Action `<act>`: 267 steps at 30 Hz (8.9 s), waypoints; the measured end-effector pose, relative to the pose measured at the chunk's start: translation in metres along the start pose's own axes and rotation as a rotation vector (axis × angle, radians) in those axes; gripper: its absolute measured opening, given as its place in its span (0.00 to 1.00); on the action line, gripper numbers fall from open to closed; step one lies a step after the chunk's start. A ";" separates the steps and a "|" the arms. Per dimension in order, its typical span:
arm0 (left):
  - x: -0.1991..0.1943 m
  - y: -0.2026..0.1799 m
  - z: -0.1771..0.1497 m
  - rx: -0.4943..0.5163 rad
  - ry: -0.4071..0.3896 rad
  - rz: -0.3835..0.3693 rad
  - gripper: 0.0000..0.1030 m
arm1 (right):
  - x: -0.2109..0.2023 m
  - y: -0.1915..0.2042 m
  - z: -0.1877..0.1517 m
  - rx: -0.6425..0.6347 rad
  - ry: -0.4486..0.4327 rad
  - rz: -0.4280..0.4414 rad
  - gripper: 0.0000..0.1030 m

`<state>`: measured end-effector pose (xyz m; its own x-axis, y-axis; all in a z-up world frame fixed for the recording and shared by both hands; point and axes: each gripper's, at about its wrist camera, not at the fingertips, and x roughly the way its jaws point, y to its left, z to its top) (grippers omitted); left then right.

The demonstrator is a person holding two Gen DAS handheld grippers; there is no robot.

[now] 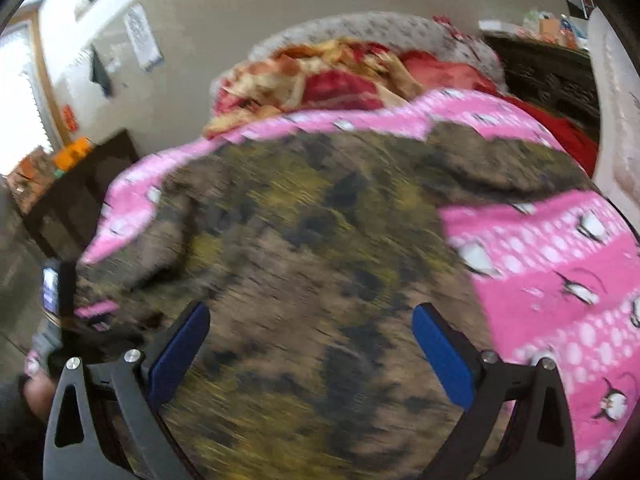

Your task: Fold small clothes

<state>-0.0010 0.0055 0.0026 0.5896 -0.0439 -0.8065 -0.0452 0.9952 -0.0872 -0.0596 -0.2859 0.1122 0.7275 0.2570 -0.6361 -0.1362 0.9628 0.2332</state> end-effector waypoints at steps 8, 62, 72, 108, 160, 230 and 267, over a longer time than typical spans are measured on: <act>-0.003 -0.001 -0.003 -0.015 0.015 0.006 0.85 | -0.009 0.033 0.004 -0.128 -0.024 0.040 1.00; -0.206 -0.070 -0.035 0.082 -0.223 0.027 0.78 | -0.145 0.047 -0.023 -0.109 -0.144 -0.254 1.00; -0.257 -0.072 -0.053 0.095 -0.349 0.012 0.78 | -0.195 0.055 -0.034 -0.074 -0.223 -0.333 1.00; -0.263 -0.072 -0.088 0.070 -0.406 0.041 0.78 | -0.228 0.083 -0.093 -0.003 -0.425 -0.351 1.00; -0.267 -0.070 -0.091 0.067 -0.429 0.048 0.78 | -0.209 0.089 -0.101 -0.049 -0.363 -0.282 1.00; 0.020 -0.052 0.028 -0.027 -0.024 0.082 0.85 | 0.132 -0.051 0.011 -0.002 0.214 -0.284 1.00; 0.022 -0.049 0.028 -0.046 -0.030 0.051 0.86 | 0.137 -0.045 0.014 -0.031 0.246 -0.323 1.00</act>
<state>0.0370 -0.0420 0.0057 0.6097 0.0096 -0.7926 -0.1119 0.9910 -0.0740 0.0558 -0.2951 0.0248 0.5542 -0.0502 -0.8308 0.0503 0.9984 -0.0268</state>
